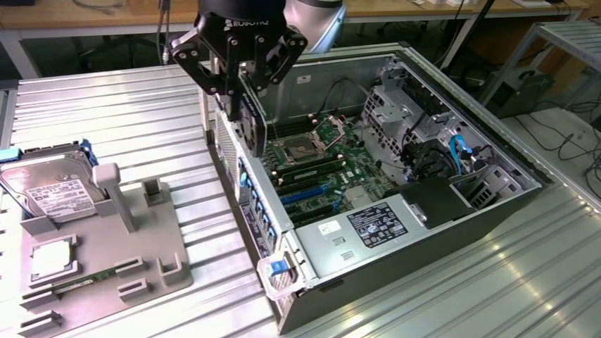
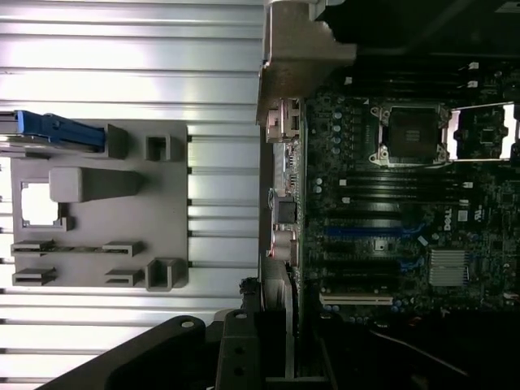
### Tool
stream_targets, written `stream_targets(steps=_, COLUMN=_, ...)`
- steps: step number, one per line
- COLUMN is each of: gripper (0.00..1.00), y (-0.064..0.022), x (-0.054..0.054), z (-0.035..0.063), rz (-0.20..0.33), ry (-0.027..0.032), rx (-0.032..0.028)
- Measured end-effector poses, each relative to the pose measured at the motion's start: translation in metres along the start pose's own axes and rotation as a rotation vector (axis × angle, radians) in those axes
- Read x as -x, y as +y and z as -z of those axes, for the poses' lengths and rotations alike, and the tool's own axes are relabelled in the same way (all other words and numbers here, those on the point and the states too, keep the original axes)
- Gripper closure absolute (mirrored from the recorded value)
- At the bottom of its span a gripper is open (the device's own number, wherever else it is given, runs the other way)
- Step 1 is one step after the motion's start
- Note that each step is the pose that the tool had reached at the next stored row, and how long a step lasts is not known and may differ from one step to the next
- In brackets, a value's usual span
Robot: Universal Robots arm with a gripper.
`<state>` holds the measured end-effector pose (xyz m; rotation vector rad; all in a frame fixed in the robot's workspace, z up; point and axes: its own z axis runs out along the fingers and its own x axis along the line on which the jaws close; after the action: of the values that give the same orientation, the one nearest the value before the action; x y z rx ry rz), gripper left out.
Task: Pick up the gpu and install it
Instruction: 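Pick up the gpu and move the gpu toward the slot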
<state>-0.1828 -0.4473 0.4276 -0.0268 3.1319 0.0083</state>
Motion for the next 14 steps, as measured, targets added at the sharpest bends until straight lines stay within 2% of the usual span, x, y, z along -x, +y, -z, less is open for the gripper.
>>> stream_targets(steps=14, gripper=0.72, y=0.002, x=0.038, z=-0.0004, rz=0.0, ry=-0.0001, rx=0.0)
